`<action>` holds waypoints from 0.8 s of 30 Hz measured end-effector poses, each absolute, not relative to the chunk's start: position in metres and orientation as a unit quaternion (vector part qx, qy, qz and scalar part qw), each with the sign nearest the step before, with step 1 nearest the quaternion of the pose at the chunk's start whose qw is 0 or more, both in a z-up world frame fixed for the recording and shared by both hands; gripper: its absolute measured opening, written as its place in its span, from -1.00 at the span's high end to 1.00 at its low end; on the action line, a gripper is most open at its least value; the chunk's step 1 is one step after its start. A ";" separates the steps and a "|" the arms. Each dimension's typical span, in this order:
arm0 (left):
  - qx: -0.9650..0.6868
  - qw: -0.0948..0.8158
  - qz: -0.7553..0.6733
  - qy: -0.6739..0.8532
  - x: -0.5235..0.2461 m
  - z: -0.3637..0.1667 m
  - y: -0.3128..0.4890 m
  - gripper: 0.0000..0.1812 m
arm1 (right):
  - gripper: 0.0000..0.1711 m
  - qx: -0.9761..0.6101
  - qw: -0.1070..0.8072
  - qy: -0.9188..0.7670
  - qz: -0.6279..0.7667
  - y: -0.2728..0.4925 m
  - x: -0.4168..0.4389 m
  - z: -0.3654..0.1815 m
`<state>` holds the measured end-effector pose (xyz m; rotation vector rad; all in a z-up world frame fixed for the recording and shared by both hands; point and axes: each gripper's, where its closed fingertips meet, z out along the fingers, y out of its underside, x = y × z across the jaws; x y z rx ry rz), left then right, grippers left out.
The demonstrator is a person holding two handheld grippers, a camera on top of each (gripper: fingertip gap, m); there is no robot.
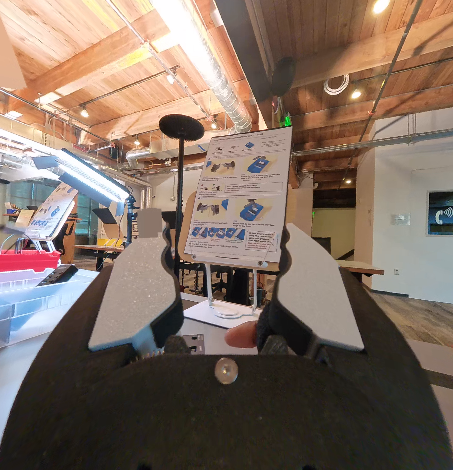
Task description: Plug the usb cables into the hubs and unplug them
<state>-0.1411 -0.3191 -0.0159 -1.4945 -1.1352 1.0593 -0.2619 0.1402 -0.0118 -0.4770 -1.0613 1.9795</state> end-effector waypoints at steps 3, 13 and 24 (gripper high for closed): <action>-0.544 0.627 0.413 -0.374 -0.141 0.036 -0.272 0.95 | 0.09 -0.176 0.405 -0.435 0.785 0.133 -0.258 -0.013; -0.427 0.852 0.066 -0.296 -0.179 0.047 -0.114 0.95 | 0.33 -0.023 0.201 -0.562 0.802 0.048 -0.189 -0.034; -0.315 0.879 -0.175 -0.312 -0.200 0.022 -0.052 0.95 | 0.52 -0.025 0.101 -0.660 0.744 -0.015 -0.168 -0.088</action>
